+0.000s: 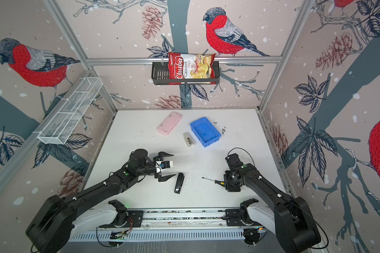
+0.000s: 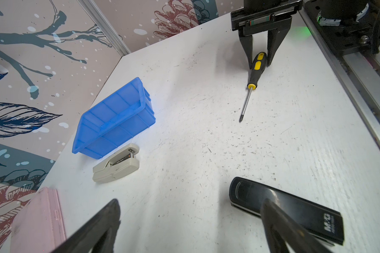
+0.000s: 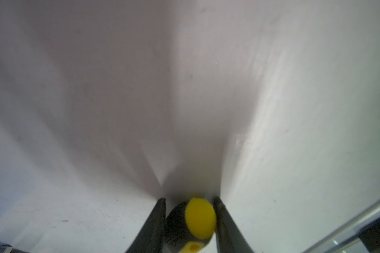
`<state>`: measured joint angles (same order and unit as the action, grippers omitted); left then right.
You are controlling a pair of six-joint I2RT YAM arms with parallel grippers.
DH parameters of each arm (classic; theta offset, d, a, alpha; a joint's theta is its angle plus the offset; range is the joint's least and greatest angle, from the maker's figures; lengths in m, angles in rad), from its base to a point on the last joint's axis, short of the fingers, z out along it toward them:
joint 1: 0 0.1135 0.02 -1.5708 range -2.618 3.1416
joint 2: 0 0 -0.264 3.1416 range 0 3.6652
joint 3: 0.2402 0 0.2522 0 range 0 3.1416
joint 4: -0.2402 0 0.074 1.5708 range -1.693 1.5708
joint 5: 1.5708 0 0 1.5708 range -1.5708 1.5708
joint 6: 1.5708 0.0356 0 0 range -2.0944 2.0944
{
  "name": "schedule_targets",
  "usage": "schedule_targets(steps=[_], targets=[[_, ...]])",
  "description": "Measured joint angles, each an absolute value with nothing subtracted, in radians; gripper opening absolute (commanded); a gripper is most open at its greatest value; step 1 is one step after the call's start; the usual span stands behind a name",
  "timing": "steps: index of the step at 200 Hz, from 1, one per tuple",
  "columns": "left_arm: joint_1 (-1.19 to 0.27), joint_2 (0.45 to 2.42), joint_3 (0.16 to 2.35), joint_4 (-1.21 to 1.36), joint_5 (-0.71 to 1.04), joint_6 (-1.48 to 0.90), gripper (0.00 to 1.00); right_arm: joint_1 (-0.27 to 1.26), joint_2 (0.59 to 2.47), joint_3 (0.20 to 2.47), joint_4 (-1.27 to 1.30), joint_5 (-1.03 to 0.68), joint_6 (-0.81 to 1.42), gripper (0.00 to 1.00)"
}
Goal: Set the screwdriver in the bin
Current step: 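Lower the right gripper and close it on the yellow screwdriver handle, then lift the screwdriver with the right gripper and carry it over the blue bin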
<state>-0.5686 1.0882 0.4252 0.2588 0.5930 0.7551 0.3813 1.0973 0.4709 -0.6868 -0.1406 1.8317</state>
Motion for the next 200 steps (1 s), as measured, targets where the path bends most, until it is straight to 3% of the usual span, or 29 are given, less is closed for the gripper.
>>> schedule_targets(steps=[93, 200], targets=[[-0.569, 1.086, 0.417, 0.312, 0.563, 0.722, 0.98, 0.374, 0.992, 0.462, -0.638, -0.054, 1.805, 0.07], [-0.569, 1.098, 0.440, 0.382, 0.486, 0.575, 0.98, 0.319, 1.019, 0.635, -0.523, 0.017, 1.664, 0.03]])
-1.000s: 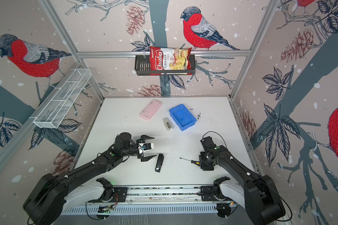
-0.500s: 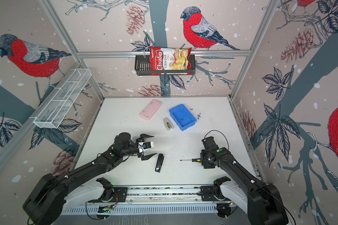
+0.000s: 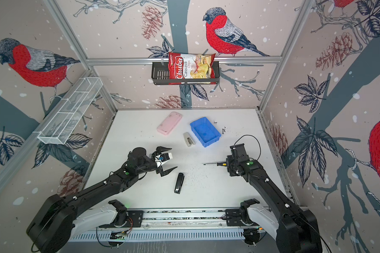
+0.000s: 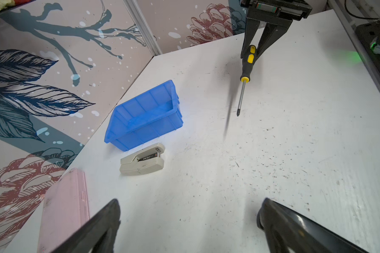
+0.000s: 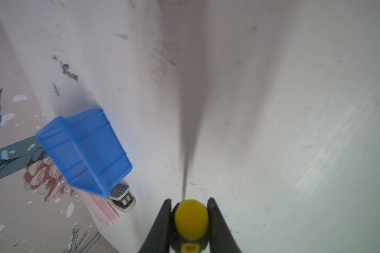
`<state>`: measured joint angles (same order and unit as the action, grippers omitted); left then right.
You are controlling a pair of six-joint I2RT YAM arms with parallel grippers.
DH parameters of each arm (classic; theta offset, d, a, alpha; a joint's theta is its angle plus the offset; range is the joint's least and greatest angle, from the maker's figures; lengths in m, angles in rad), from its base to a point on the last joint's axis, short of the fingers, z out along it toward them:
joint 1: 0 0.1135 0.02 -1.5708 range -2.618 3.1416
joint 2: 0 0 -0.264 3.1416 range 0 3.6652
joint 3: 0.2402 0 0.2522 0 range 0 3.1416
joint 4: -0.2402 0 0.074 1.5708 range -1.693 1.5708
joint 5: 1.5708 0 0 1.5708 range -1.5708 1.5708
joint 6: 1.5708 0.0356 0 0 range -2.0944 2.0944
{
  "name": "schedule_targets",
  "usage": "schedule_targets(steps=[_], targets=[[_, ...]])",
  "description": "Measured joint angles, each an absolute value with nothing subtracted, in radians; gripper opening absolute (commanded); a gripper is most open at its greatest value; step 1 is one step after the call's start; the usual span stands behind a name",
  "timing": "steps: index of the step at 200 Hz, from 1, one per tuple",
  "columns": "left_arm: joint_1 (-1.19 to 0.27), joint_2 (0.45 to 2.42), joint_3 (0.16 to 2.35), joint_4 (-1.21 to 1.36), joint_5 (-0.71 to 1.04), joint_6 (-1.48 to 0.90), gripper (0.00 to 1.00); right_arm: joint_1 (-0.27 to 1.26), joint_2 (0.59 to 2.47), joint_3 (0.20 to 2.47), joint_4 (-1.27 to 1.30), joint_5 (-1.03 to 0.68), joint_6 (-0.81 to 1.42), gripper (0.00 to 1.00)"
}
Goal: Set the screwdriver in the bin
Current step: 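Lift the screwdriver with the right gripper and carry it over the blue bin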
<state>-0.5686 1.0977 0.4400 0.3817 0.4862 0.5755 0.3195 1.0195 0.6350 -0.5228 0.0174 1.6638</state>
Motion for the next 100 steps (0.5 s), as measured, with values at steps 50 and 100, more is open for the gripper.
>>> schedule_targets(steps=[50, 100], targets=[[-0.569, 1.092, 0.459, 0.384, 0.440, 0.512, 0.98, 0.318, 1.090, 0.731, -0.459, 0.030, 1.623, 0.02], [-0.570, 1.085, 0.466, 0.392, 0.415, 0.474, 0.98, 0.346, 1.183, 0.833, -0.387, 0.048, 1.622, 0.01]])
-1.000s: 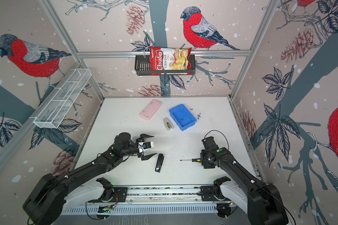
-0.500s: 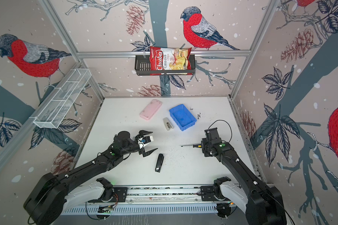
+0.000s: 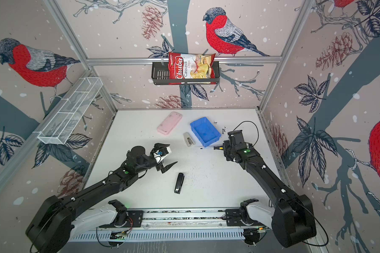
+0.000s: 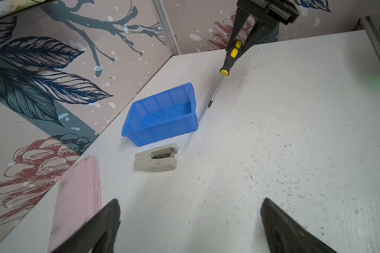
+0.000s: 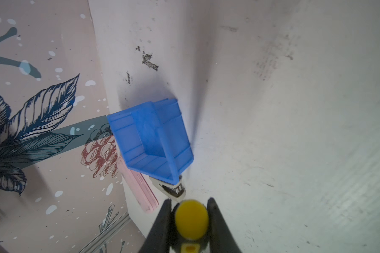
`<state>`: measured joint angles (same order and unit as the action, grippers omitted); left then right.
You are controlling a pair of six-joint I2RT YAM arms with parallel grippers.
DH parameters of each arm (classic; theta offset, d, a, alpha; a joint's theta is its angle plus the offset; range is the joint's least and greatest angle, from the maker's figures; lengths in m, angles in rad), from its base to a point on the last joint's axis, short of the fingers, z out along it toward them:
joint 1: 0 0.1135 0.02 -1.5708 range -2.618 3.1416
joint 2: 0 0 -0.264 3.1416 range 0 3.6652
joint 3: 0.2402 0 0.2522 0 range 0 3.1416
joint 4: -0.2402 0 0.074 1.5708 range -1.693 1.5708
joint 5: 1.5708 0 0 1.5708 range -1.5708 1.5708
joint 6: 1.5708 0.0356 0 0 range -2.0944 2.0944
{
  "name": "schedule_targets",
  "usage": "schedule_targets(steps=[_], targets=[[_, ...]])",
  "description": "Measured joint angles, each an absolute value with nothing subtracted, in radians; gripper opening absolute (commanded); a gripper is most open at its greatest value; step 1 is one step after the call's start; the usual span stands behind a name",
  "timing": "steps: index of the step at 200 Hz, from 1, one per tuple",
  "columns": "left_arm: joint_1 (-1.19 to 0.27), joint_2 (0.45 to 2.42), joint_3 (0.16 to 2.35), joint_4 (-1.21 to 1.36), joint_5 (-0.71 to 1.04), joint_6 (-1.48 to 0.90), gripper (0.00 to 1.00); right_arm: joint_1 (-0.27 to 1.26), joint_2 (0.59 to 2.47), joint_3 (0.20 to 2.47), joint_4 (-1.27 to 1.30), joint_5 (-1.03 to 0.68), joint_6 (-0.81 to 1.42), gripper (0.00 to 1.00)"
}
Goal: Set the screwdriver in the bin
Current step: 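Lift the screwdriver with the right gripper and carry it over the blue bin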
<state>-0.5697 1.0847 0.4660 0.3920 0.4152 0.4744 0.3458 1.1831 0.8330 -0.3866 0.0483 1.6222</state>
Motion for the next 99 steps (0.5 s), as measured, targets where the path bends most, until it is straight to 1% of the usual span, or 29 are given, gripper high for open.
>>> schedule_targets(steps=[69, 99], targets=[[-0.570, 1.067, 0.439, 0.452, 0.390, 0.441, 0.98, 0.405, 1.317, 0.971, -0.254, 0.104, 1.627, 0.01], [-0.570, 1.076, 0.431, 0.477, 0.389, 0.423, 0.98, 0.420, 1.410, 1.050, -0.192, 0.139, 1.630, 0.01]])
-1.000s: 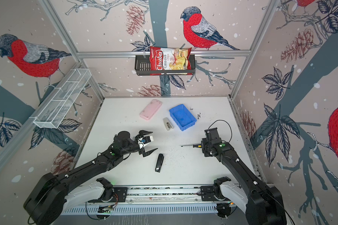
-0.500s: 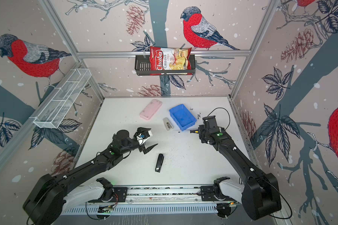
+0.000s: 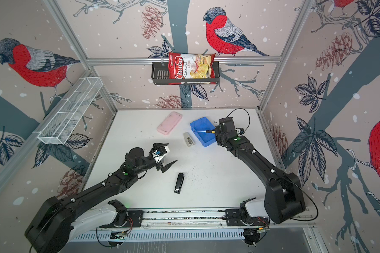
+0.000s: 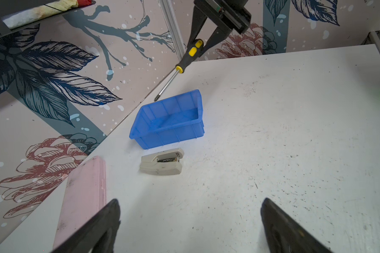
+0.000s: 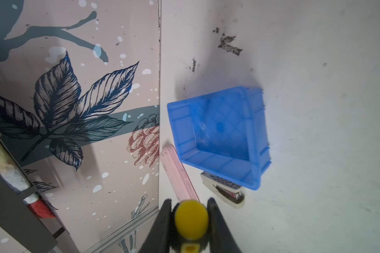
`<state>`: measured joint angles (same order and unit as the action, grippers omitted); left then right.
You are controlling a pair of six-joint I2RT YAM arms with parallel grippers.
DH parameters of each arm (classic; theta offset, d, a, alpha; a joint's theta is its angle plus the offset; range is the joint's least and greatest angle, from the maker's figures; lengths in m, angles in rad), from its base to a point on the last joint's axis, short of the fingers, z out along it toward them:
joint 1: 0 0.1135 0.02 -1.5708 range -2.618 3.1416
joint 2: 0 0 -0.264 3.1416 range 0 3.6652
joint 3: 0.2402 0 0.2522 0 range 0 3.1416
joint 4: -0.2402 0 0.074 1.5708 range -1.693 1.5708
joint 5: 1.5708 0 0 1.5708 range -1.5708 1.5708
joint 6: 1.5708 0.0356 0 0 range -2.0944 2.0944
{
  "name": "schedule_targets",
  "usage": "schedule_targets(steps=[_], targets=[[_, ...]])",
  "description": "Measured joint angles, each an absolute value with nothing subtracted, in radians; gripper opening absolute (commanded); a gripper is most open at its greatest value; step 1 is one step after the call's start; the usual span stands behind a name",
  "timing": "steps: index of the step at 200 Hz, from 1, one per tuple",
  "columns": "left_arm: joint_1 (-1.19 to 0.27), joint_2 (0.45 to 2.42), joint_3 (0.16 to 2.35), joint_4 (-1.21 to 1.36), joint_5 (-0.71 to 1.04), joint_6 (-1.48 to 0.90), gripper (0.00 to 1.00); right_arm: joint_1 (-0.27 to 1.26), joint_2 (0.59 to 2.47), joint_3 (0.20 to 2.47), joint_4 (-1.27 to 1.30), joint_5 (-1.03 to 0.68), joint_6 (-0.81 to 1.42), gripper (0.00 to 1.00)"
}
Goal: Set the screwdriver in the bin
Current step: 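Lift the screwdriver with the right gripper and carry it over the blue bin, then open the right gripper to drop the screwdriver into the blue bin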
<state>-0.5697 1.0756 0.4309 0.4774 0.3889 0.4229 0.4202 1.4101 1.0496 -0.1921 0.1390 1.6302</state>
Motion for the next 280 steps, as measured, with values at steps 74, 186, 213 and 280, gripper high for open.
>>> schedule_targets(steps=[74, 186, 213, 280], targets=[[-0.574, 1.078, 0.431, 0.520, 0.401, 0.390, 0.98, 0.449, 1.649, 1.231, -0.158, 0.338, 1.707, 0.05], [-0.580, 0.999, 0.389, 0.522, 0.390, 0.374, 0.98, 0.440, 1.947, 1.386, -0.195, 0.439, 1.761, 0.09], [-0.580, 0.992, 0.381, 0.517, 0.384, 0.374, 0.98, 0.445, 1.968, 1.386, -0.200, 0.432, 1.765, 0.11], [-0.580, 0.997, 0.381, 0.517, 0.368, 0.374, 0.98, 0.450, 1.972, 1.374, -0.202, 0.412, 1.779, 0.32]])
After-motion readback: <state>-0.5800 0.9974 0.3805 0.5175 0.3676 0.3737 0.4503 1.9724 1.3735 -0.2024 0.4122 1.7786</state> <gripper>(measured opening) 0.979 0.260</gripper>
